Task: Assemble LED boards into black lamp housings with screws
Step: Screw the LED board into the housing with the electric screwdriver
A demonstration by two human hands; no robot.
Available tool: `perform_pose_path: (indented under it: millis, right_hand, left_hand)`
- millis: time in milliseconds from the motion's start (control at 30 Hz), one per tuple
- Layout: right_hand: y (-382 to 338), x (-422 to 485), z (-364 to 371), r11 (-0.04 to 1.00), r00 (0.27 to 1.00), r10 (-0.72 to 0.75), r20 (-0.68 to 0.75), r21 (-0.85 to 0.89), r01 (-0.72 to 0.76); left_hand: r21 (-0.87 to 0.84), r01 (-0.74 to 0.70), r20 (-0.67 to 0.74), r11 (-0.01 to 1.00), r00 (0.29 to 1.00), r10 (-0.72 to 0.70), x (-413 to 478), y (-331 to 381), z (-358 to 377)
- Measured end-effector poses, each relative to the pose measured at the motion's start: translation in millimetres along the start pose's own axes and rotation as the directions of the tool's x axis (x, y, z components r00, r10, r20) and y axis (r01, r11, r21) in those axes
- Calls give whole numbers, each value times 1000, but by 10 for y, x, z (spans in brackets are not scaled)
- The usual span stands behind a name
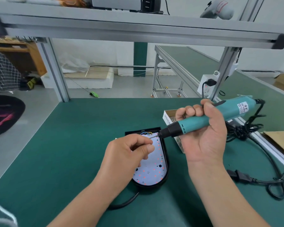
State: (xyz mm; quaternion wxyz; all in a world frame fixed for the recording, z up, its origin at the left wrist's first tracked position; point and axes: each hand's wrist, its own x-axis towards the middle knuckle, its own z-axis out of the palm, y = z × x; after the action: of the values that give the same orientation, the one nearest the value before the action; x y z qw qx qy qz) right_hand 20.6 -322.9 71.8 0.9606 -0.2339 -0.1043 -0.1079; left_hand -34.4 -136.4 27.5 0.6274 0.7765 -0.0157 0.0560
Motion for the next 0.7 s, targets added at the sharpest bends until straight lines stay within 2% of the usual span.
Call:
perform_pose_path:
  millis: [100,533,700]
  right_hand:
    - [-12,-4,8,1000,999,3,41,2,-3]
    - [42,4,-29,998,996,48,76,-55,-44]
    - [48,-12,-37,992,983,61,171,-120,-41]
  left_hand:
    - [77,-6,-23,997,1000,8,-10,-13,15]
    - [174,-47,-51,984,997,56,-31,20,-7]
    - [293,-53,-58,955,996,73,-28,23,-22]
